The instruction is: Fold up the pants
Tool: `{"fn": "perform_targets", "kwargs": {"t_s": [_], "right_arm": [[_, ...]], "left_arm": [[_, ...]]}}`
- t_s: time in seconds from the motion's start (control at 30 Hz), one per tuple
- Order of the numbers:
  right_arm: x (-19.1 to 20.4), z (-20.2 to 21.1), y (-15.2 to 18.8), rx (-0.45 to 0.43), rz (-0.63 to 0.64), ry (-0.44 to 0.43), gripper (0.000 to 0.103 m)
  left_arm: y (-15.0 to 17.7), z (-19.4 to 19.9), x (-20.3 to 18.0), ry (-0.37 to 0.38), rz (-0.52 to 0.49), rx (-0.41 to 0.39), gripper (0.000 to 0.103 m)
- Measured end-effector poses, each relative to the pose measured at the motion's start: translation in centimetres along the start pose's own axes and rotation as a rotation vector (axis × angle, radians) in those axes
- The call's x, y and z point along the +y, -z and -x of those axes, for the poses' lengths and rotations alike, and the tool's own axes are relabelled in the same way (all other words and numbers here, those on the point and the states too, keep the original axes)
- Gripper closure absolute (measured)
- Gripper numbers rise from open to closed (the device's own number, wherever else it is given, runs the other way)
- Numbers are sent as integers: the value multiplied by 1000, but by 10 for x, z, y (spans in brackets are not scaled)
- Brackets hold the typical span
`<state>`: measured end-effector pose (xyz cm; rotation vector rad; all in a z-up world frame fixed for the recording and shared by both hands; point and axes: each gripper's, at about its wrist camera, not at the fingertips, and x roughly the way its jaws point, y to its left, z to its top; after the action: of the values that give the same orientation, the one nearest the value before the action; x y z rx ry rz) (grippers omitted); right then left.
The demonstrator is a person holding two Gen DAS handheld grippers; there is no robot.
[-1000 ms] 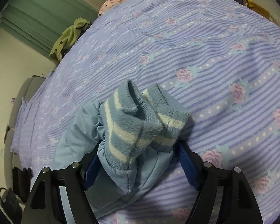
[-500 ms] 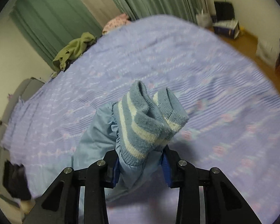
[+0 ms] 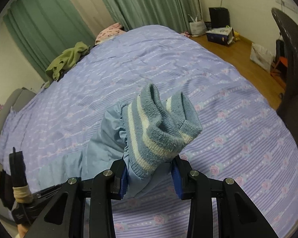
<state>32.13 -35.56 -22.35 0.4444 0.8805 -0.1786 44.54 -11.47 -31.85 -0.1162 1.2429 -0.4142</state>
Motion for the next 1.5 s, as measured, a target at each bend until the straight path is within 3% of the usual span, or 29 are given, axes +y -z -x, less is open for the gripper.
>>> {"fn": "perform_targets", "kwargs": {"t_s": [0.23, 0.37, 0.4, 0.47, 0.53, 0.57, 0.7, 0.87, 1.1, 1.27, 1.5], "right_arm": [[2, 2, 12, 8, -4, -15, 66], [16, 2, 13, 6, 29, -3, 66], [18, 4, 12, 2, 35, 4, 66], [24, 11, 8, -15, 43, 12, 66], [30, 19, 4, -21, 47, 13, 66], [36, 22, 3, -23, 54, 20, 66], [67, 34, 1, -36, 108, 33, 66], [135, 50, 8, -71, 246, 26, 66], [236, 48, 38, -73, 446, -24, 66], [297, 20, 76, -24, 594, -38, 66], [348, -26, 125, 64, 749, 3, 66]], "left_arm": [[-16, -54, 8, 3, 75, 108, 96], [-18, -55, 6, -12, 74, 154, 96], [-20, -44, 4, -11, 67, 149, 95], [-21, -15, 4, -2, 65, 84, 84], [-19, 24, 7, 2, 68, 9, 59], [-17, 45, 8, -16, 63, -24, 57], [-4, 106, 24, -131, 21, -111, 54], [16, 155, 62, -167, 46, -168, 50], [38, 182, 126, -175, 153, -197, 50], [58, 192, 174, -203, 239, -202, 50], [100, 199, 227, -241, 337, -181, 50]]}}
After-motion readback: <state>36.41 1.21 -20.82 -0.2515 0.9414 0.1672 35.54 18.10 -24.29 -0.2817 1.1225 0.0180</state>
